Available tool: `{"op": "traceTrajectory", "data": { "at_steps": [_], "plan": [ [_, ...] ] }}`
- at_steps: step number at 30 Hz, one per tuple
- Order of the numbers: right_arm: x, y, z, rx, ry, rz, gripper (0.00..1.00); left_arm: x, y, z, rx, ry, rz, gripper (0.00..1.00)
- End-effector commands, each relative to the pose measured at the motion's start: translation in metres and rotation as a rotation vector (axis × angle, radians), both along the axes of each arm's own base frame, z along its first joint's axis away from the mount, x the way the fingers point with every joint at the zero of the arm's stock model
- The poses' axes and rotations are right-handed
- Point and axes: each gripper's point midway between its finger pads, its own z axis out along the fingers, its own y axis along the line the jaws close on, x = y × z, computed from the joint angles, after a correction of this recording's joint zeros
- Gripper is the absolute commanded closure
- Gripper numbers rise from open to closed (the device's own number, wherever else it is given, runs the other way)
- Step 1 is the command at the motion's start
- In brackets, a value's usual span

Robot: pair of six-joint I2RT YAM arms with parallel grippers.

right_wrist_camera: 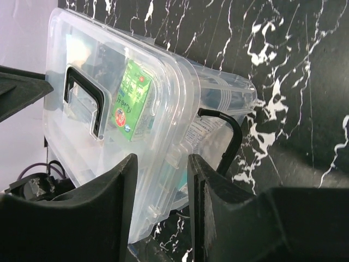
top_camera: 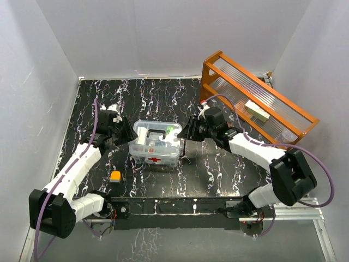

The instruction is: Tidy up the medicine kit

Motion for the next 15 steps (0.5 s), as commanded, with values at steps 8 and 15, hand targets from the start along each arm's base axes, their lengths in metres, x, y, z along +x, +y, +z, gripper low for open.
{"op": "traceTrajectory", "data": {
  "at_steps": [8,15],
  "plan": [
    [0.015,-0.023,0.008,-0.135,-0.069,-0.116,0.33,-0.004,0.015,-0.01,0.094,0.031,0.03,0.34],
    [-0.008,-0.006,-0.005,0.029,0.023,-0.077,0.13,0.009,0.008,-0.004,0.086,0.011,-0.014,0.24]
  ]
}}
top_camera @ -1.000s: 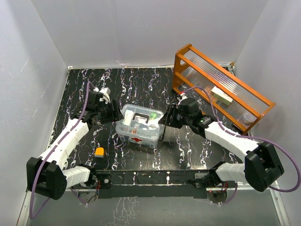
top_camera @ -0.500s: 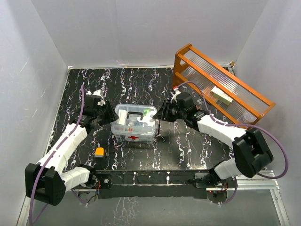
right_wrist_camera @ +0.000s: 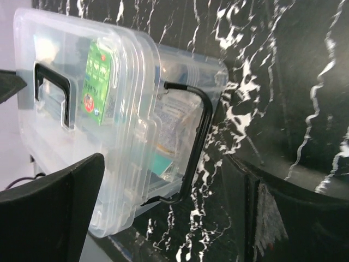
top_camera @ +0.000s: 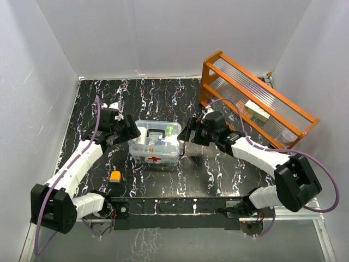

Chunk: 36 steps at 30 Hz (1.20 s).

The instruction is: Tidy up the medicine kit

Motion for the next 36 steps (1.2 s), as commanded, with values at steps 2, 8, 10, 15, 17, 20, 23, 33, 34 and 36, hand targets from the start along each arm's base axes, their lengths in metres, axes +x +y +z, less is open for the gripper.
{"op": "traceTrajectory", "data": {
  "at_steps": [2,8,10,15,17,20,23,33,34,36],
  "plan": [
    [-0.011,0.017,0.002,0.181,0.036,0.007,0.12,0.002,-0.003,0.0,0.025,0.024,-0.047,0.21],
    [-0.007,0.015,-0.014,0.191,0.086,-0.062,0.09,0.01,-0.008,-0.005,0.025,0.045,-0.067,0.2],
    [-0.009,0.016,-0.02,0.2,0.115,-0.066,0.09,0.009,-0.008,-0.012,0.032,0.065,-0.067,0.22],
    [-0.017,0.021,-0.037,0.229,0.191,-0.059,0.08,0.007,-0.01,-0.02,0.022,0.088,-0.076,0.21],
    [-0.018,0.024,-0.039,0.246,0.208,-0.056,0.08,0.008,-0.013,-0.019,0.014,0.088,-0.085,0.2],
    [-0.016,0.026,-0.04,0.255,0.217,-0.059,0.08,0.008,-0.013,-0.018,0.014,0.095,-0.095,0.19],
    [-0.015,0.027,-0.044,0.254,0.231,-0.065,0.08,0.007,-0.015,-0.019,0.015,0.105,-0.106,0.18],
    [-0.018,0.014,-0.076,0.209,0.28,-0.107,0.07,0.006,-0.015,-0.022,0.015,0.114,-0.112,0.19],
    [-0.018,0.014,-0.077,0.21,0.284,-0.106,0.07,0.006,-0.015,-0.022,0.015,0.114,-0.114,0.19],
    [-0.018,0.014,-0.078,0.208,0.292,-0.106,0.06,0.006,-0.014,-0.022,0.022,0.113,-0.112,0.18]
  ]
}}
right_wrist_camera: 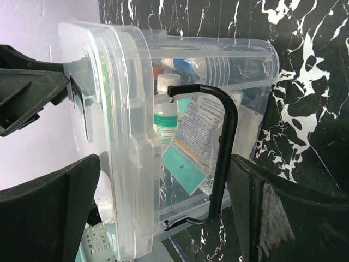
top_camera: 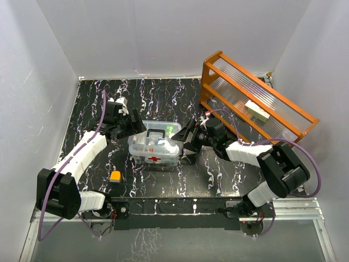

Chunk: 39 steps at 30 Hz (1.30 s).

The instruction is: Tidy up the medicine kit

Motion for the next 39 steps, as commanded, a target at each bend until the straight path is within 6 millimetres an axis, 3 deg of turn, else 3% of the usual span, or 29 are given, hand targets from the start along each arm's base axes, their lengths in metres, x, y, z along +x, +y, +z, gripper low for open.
{"op": "traceTrajectory", "data": {
  "at_steps": [1,10,13,18,23,33,39],
  "plan": [
    [-0.01,-0.018,-0.053,-0.137,0.107,-0.036,0.05,-0.019,0.009,-0.018,0.069,0.095,-0.026,0.18],
    [-0.011,-0.008,-0.024,-0.036,0.053,-0.008,0.04,-0.02,0.009,-0.016,0.073,0.092,-0.03,0.17],
    [-0.009,-0.014,-0.017,-0.051,0.04,-0.049,0.11,-0.02,0.009,-0.015,0.07,0.089,-0.031,0.17],
    [-0.006,-0.034,-0.022,-0.185,0.061,-0.116,0.29,-0.019,0.009,-0.016,0.072,0.087,-0.031,0.17],
    [-0.004,-0.044,-0.016,-0.243,0.051,-0.143,0.35,-0.019,0.01,-0.016,0.074,0.082,-0.03,0.17],
    [-0.002,-0.042,0.007,-0.255,0.009,-0.113,0.59,-0.022,0.01,-0.017,0.075,0.079,-0.039,0.17],
    [0.0,-0.042,0.021,-0.244,-0.02,-0.117,0.67,-0.023,0.011,-0.018,0.079,0.077,-0.044,0.17]
  ]
}}
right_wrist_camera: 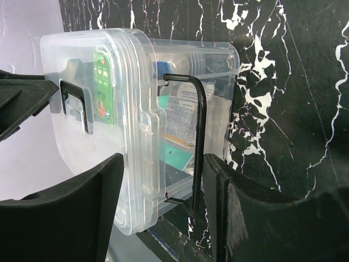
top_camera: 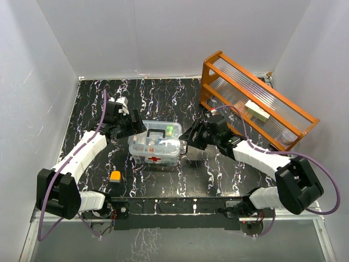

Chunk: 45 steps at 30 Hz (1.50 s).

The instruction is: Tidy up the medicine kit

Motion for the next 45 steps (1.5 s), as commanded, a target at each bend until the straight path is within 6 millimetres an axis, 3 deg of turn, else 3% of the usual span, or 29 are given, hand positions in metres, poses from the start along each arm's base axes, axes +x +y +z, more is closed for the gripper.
{"op": "traceTrajectory", "data": {
  "at_steps": [1,8,11,25,28,32,36,40,45],
  "plan": [
    [0.002,-0.014,0.002,-0.078,-0.011,-0.026,0.69,-0.022,0.01,-0.019,0.064,0.081,-0.024,0.17],
    [0.0,-0.012,0.014,-0.072,-0.024,-0.022,0.79,-0.022,0.009,-0.019,0.059,0.081,-0.028,0.17],
    [0.0,-0.008,0.019,-0.061,-0.029,-0.005,0.78,-0.022,0.008,-0.02,0.058,0.081,-0.031,0.17],
    [-0.005,0.007,0.059,0.089,-0.121,0.043,0.4,-0.022,0.006,-0.02,0.051,0.078,-0.041,0.17],
    [-0.006,0.01,0.061,0.112,-0.125,0.053,0.37,-0.022,0.006,-0.021,0.049,0.082,-0.04,0.17],
    [-0.004,0.006,0.054,0.086,-0.123,0.036,0.33,-0.022,0.006,-0.02,0.048,0.08,-0.042,0.17],
    [0.0,-0.001,0.038,0.042,-0.132,0.002,0.17,-0.022,0.004,-0.02,0.038,0.084,-0.046,0.17],
    [0.002,0.006,0.027,0.073,-0.133,0.022,0.07,-0.021,0.003,-0.019,0.033,0.085,-0.048,0.17],
    [0.003,0.015,0.011,0.116,-0.103,0.035,0.02,-0.021,0.002,-0.021,0.032,0.091,-0.05,0.17]
  ]
}}
